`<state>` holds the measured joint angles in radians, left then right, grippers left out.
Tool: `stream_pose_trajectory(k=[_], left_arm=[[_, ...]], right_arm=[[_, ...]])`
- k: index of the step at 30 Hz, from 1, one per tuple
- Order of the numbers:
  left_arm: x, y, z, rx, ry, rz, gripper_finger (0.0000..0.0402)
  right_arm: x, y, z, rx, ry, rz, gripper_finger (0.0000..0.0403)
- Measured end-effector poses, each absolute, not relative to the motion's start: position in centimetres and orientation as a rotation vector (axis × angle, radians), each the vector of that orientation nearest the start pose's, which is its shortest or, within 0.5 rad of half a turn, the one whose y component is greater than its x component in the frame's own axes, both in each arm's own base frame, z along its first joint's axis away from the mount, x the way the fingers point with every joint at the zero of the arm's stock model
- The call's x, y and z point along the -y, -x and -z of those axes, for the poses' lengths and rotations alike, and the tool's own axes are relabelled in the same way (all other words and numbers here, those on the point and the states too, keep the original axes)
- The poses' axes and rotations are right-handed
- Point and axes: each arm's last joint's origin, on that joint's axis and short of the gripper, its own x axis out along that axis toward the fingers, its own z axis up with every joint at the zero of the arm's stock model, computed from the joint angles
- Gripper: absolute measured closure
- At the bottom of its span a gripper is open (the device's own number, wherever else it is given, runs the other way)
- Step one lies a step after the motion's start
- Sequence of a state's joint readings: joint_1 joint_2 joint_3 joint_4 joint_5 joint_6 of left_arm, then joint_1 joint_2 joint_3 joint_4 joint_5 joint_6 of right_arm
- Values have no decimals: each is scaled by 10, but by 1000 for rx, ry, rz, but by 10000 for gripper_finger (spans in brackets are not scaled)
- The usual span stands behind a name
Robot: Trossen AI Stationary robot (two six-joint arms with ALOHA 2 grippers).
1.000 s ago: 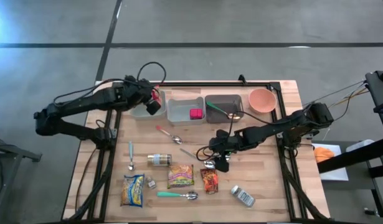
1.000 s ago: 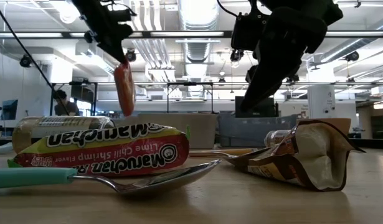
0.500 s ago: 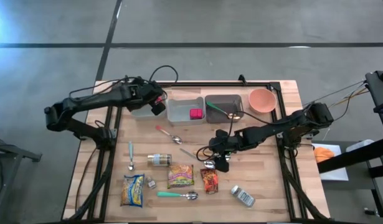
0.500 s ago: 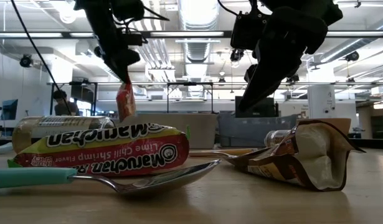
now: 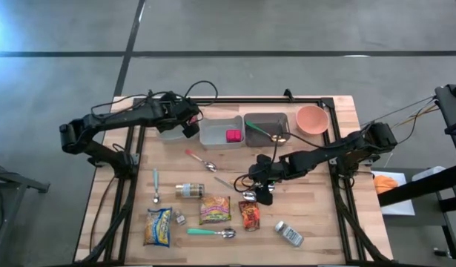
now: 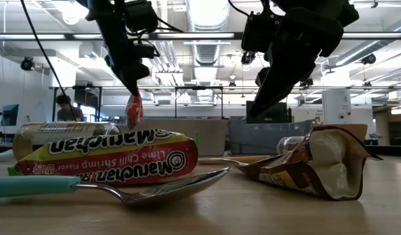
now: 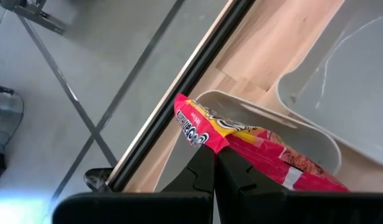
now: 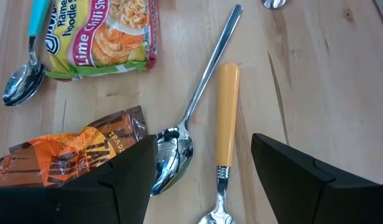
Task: Pick & Place Food Item
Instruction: Put the red noodle pack into the left gray bin
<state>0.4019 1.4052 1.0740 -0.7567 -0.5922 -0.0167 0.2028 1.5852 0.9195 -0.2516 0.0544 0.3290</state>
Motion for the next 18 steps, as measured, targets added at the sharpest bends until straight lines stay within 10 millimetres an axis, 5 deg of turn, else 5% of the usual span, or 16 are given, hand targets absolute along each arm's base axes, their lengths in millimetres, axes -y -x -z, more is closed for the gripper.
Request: stream_pose_trajectory(k=[11,18], left_arm=[[-119,-245,-263,-1121,-76,-814,401],[-120,-248,-289,-1094,-26,-741,401]], right_arm=[[-61,-305,-184,-928,-186,15,145],[-61,-305,-184,-926,-187,14,145]])
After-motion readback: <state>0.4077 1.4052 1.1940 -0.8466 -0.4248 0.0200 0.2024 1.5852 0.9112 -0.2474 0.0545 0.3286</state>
